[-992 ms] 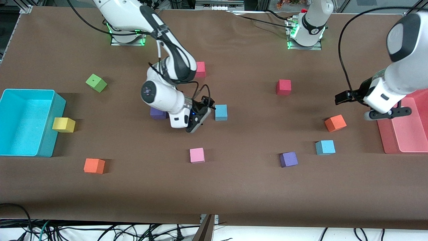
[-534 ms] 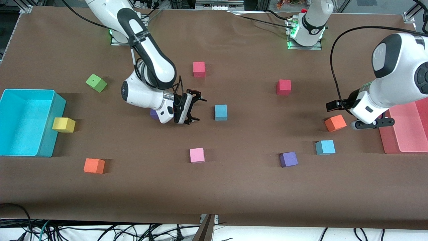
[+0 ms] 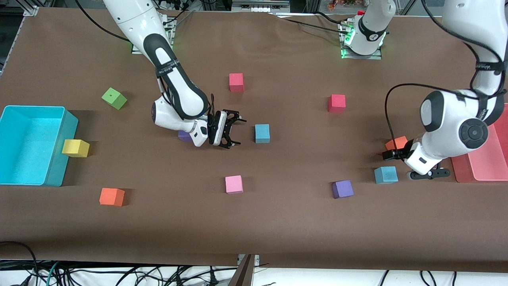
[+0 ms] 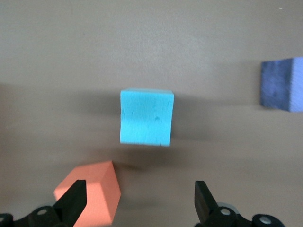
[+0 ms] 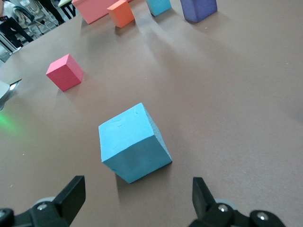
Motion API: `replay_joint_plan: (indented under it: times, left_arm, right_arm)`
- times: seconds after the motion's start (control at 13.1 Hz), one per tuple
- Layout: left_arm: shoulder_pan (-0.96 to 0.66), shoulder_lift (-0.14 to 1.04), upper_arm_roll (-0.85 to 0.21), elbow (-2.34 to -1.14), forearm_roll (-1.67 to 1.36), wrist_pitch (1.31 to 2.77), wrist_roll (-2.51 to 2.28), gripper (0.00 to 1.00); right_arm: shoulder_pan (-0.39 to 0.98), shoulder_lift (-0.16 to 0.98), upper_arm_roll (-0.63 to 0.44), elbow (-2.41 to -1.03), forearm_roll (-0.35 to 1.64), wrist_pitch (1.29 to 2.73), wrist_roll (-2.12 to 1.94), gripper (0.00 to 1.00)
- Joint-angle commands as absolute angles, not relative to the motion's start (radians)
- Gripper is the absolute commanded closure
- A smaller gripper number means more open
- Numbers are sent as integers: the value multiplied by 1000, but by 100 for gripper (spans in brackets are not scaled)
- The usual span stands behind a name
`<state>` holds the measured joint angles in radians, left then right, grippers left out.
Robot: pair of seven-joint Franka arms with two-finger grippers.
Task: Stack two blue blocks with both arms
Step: 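Grasp the second light-blue cube with the left gripper and lift it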
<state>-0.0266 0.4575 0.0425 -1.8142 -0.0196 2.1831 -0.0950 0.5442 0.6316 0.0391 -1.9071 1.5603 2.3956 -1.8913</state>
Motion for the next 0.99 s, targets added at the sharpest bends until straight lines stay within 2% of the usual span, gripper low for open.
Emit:
replay_joint_plan:
  times: [0.0, 0.38, 0.92]
  left_arm:
    - [-32, 480, 46, -1819, 5, 2287, -83, 0]
    - [-60, 537, 83, -1809, 18, 2442, -40, 0]
    - [-74, 604, 87, -1796, 11, 2486, -45, 0]
  right_arm:
    - [545, 673, 46, -1873, 1618, 2381, -1969, 0]
    - [558, 716, 64, -1825, 1634, 2382, -1977, 0]
    - [557, 719, 64, -1822, 1631, 2379, -1991, 0]
